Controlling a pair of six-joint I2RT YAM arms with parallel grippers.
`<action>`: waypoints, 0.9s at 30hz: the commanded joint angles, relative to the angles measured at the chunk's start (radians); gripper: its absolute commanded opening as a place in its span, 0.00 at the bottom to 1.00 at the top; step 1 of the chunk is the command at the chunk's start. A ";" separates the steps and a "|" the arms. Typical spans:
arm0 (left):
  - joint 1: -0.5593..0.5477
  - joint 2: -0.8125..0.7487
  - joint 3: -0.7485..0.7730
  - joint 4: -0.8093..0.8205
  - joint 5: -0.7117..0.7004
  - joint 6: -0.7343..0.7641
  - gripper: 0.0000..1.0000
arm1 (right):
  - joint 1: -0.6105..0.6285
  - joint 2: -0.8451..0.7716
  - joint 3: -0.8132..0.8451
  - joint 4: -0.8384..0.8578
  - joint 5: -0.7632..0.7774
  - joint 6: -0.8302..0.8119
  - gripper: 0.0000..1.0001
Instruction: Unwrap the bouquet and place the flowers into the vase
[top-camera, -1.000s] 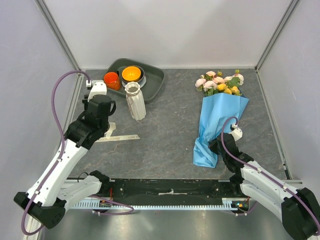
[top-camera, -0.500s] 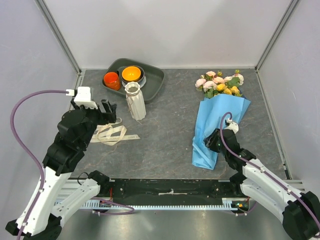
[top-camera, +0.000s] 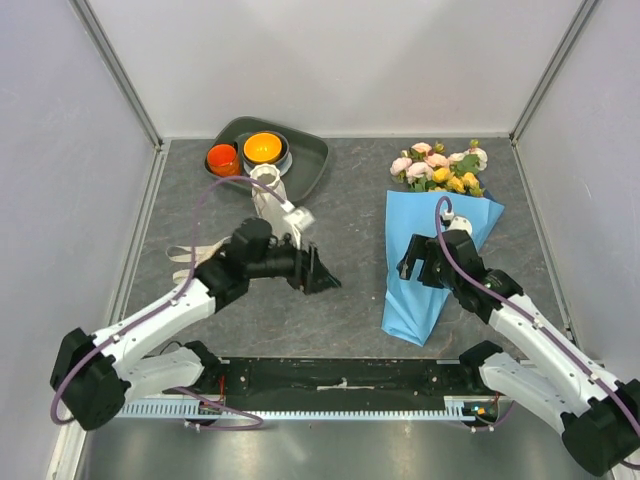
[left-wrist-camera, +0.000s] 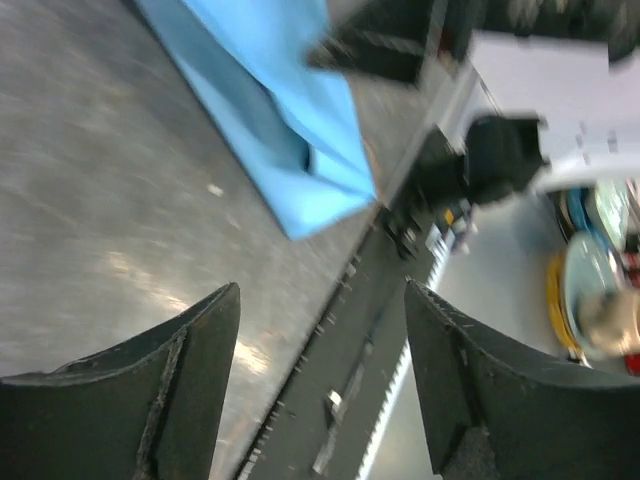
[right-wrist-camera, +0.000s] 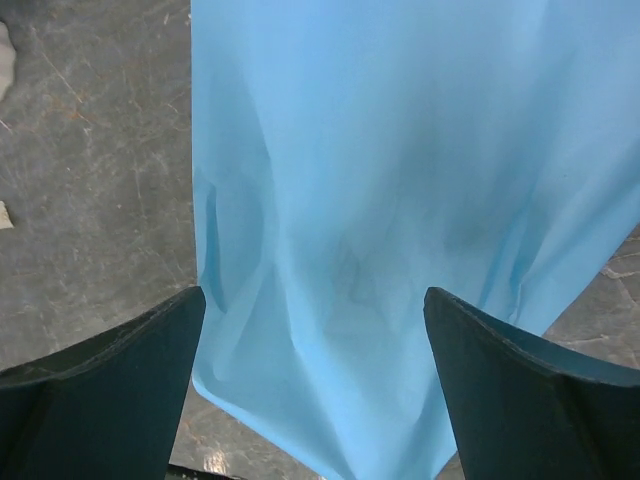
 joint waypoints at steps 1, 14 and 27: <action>-0.186 0.017 -0.033 0.172 -0.030 -0.070 0.71 | 0.002 0.057 0.095 -0.107 -0.033 -0.065 0.98; -0.331 0.021 -0.218 0.312 -0.124 -0.154 0.63 | 0.292 0.426 0.483 -0.387 0.490 0.018 0.98; -0.333 -0.204 -0.274 0.092 -0.243 -0.055 0.65 | 0.384 0.721 0.592 -0.338 0.583 0.050 0.42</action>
